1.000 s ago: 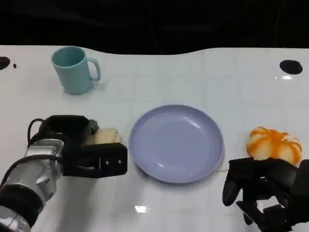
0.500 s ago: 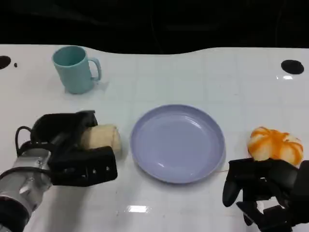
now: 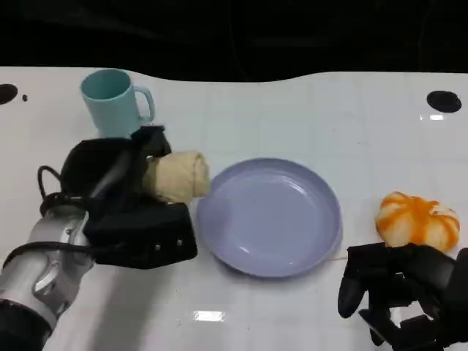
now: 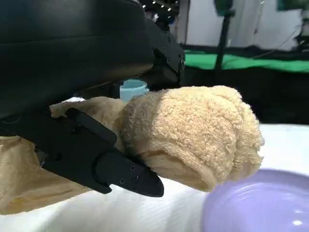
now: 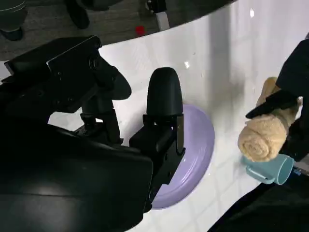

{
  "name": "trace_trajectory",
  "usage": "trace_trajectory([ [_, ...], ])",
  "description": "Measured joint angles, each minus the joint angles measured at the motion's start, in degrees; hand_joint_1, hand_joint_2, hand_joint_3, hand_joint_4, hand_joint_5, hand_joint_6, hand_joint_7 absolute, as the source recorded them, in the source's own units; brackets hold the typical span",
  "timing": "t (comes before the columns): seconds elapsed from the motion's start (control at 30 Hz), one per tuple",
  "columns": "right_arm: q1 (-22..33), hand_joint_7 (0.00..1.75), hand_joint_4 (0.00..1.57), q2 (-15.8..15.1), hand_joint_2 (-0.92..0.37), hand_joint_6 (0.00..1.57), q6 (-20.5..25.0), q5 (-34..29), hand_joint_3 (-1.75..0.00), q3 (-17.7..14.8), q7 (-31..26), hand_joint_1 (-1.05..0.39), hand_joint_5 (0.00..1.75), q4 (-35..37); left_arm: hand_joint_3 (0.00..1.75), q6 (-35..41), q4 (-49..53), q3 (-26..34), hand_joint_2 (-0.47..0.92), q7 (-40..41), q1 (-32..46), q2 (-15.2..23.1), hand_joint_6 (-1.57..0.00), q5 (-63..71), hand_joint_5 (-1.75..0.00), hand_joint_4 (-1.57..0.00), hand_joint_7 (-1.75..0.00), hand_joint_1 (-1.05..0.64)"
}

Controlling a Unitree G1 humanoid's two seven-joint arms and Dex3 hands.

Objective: Grasp the towel on the left side of the plate with the left hand and place it into the plate.

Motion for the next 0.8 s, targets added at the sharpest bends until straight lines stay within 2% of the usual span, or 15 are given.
trace_trajectory([
  [0.13,0.04,1.41,0.70,-0.01,-0.59,0.69,-0.02,0.02,-1.07,-0.02,0.01,0.05,1.70,-0.03,0.35,0.85,-4.49,-0.02,0.84,-1.00,0.37,-1.52,-0.56,0.23,-1.75,-0.83,-1.75,-0.23],
  [0.17,0.04,1.41,0.70,-0.01,-0.59,0.69,-0.06,0.01,-1.07,-0.02,0.01,0.05,1.70,-0.03,0.38,1.05,-5.50,-0.02,0.81,-1.43,0.38,-1.95,-0.60,0.24,-1.75,-0.85,-1.67,-0.23],
  [0.2,0.04,1.41,0.70,-0.02,-0.59,0.69,-0.09,-0.02,-1.07,-0.01,0.01,0.05,1.70,-0.03,0.42,1.20,-6.38,-0.08,0.78,-1.87,0.37,-2.31,-0.69,0.30,-1.75,-0.86,-1.43,-0.23],
  [0.27,0.04,1.41,0.70,-0.03,-0.59,0.69,-0.11,-0.02,-1.07,-0.02,0.01,0.05,1.70,-0.03,0.44,1.95,-8.08,-0.46,0.76,-3.32,0.34,-3.11,-0.75,0.73,-1.75,-0.87,-1.30,-0.23],
  [0.3,0.04,1.41,0.70,-0.03,-0.59,0.69,-0.11,-0.02,-1.07,-0.02,0.03,0.05,1.70,-0.03,0.50,2.18,-8.59,-0.69,0.74,-3.90,0.32,-3.50,-0.69,0.82,-1.75,-0.86,-1.51,-0.22],
  [0.33,0.04,1.41,0.70,-0.03,-0.59,0.69,-0.11,0.01,-1.07,-0.02,0.04,0.05,1.70,-0.03,0.60,2.29,-8.81,-0.88,0.69,-4.34,0.29,-3.95,-0.65,0.91,-1.75,-0.86,-1.65,-0.22],
  [0.4,0.03,1.41,0.69,-0.03,-0.59,0.69,-0.10,0.08,-1.07,-0.02,0.07,0.04,1.69,-0.03,0.74,2.30,-8.89,-1.52,0.62,-4.96,0.05,-4.97,-0.62,1.24,-1.75,-0.86,-1.73,-0.22],
  [0.57,-0.02,1.42,0.69,-0.03,-0.59,0.69,0.00,0.19,-1.07,-0.02,0.10,0.04,1.68,-0.02,0.84,2.32,-8.63,-3.06,0.53,-6.45,-1.51,-7.63,-0.61,1.61,-1.75,-0.87,-1.75,-0.18],
  [0.8,-0.36,1.41,0.70,-0.02,-0.59,0.69,0.09,0.06,-1.07,0.01,0.09,0.04,1.68,-0.01,0.82,2.90,-4.83,-5.84,0.53,-8.31,-4.37,-11.19,-0.61,3.02,-1.75,-0.87,-1.74,-0.20],
])
